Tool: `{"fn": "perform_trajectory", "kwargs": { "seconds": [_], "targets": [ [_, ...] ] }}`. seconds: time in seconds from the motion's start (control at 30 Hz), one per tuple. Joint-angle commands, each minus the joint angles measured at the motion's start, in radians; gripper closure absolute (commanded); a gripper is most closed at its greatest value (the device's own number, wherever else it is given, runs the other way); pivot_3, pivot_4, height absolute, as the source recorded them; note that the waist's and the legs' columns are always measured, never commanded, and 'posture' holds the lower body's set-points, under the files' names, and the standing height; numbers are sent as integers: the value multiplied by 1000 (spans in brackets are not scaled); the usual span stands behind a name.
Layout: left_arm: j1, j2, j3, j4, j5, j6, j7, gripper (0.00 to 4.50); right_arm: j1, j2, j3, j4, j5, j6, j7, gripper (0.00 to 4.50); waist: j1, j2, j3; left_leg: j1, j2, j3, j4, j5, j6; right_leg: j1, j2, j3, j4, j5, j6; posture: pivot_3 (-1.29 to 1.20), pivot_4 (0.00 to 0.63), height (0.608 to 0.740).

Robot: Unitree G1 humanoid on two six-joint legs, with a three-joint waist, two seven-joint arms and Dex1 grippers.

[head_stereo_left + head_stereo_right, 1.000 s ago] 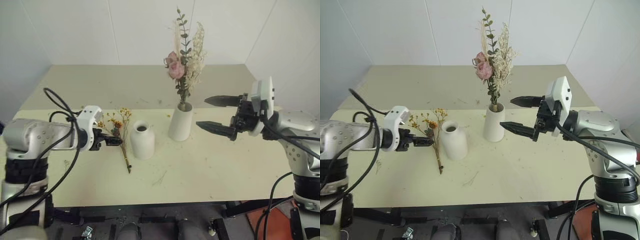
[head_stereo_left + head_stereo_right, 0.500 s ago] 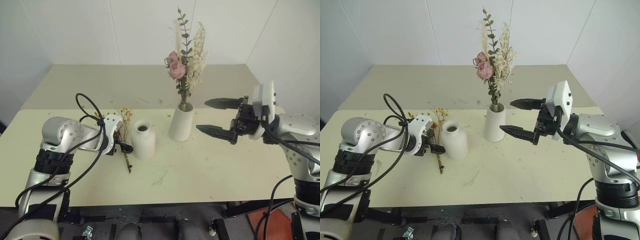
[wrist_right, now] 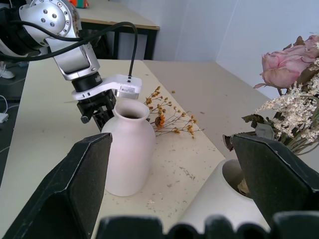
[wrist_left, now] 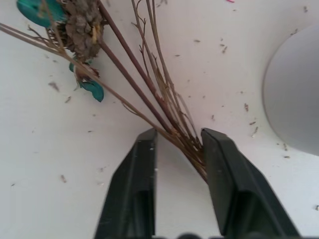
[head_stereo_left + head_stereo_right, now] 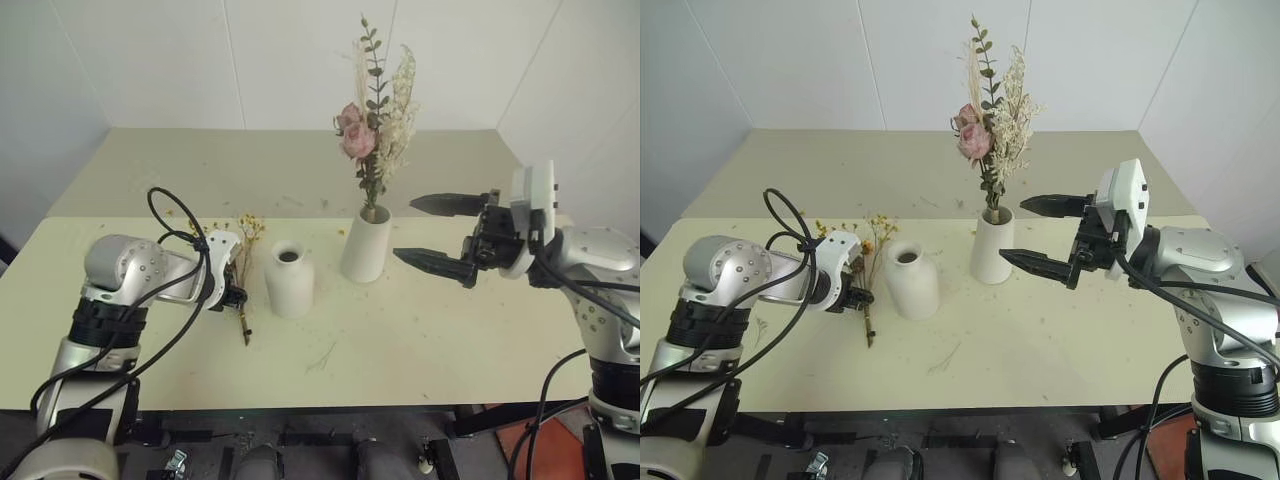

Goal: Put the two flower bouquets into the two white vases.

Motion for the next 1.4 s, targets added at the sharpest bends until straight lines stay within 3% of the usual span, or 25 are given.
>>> {"fn": "perform_trajectory", "kwargs": {
  "seconds": [0.03, 0.07, 0.33, 0.47, 0.7, 0.83, 1.17, 1.4],
  "targets": [
    [12, 35, 19, -14, -10, 5, 2, 4318, -18, -2, -25, -29, 28, -11, -8, 0, 0, 0, 0, 0, 0, 0, 0, 0, 0, 0, 0, 0, 0, 0, 0, 0, 150, 740],
    [17, 42, 30, -19, -12, 5, 5, 4471, -19, -2, -24, -30, 30, -11, -8, 0, 1, 0, 0, 0, 0, 0, 0, 0, 0, 0, 0, 0, 0, 0, 0, 0, 150, 740],
    [48, 113, 165, -130, 97, -10, -5, 4471, -11, -7, -27, -37, 37, -8, -16, 0, 1, 0, 0, 0, 0, 0, 0, 0, 0, 0, 0, 0, 0, 0, 0, 0, 150, 740],
    [48, 128, 270, -197, 118, -156, -100, 4471, -8, -6, -29, -39, 40, -8, -18, 0, 5, 0, 0, -1, 0, 0, 0, 0, 0, 0, 0, 0, -1, 0, 0, 0, 150, 740],
    [52, 26, 427, -310, 42, -560, -430, 4471, -11, -7, -19, -30, 53, 9, -7, 0, 8, 0, 0, -2, 0, 0, 1, 0, 0, 0, -1, -1, -1, 0, 0, 0, 150, 740],
    [30, -16, 435, -312, -29, -672, -603, 4471, 23, -24, -26, -37, 53, 18, 1, 0, 7, 0, 0, -2, 0, 1, 1, 0, 0, 0, -1, -1, -1, 0, 0, 0, 150, 740],
    [-87, -151, 335, -266, -88, -724, -687, 4471, 104, -110, -56, -76, 62, 78, -5, 0, 7, 0, 0, -3, 0, 0, 5, 0, 0, 1, -1, -1, -1, 1, 2, 0, 150, 740],
    [-29, -133, 284, -247, -41, -766, -779, 4471, 145, -170, -81, -99, 80, 102, 4, 0, -2, 0, 0, -2, 0, 0, 5, 0, 0, 1, 0, 0, -1, 1, 2, 0, 150, 740]
  ]
}}
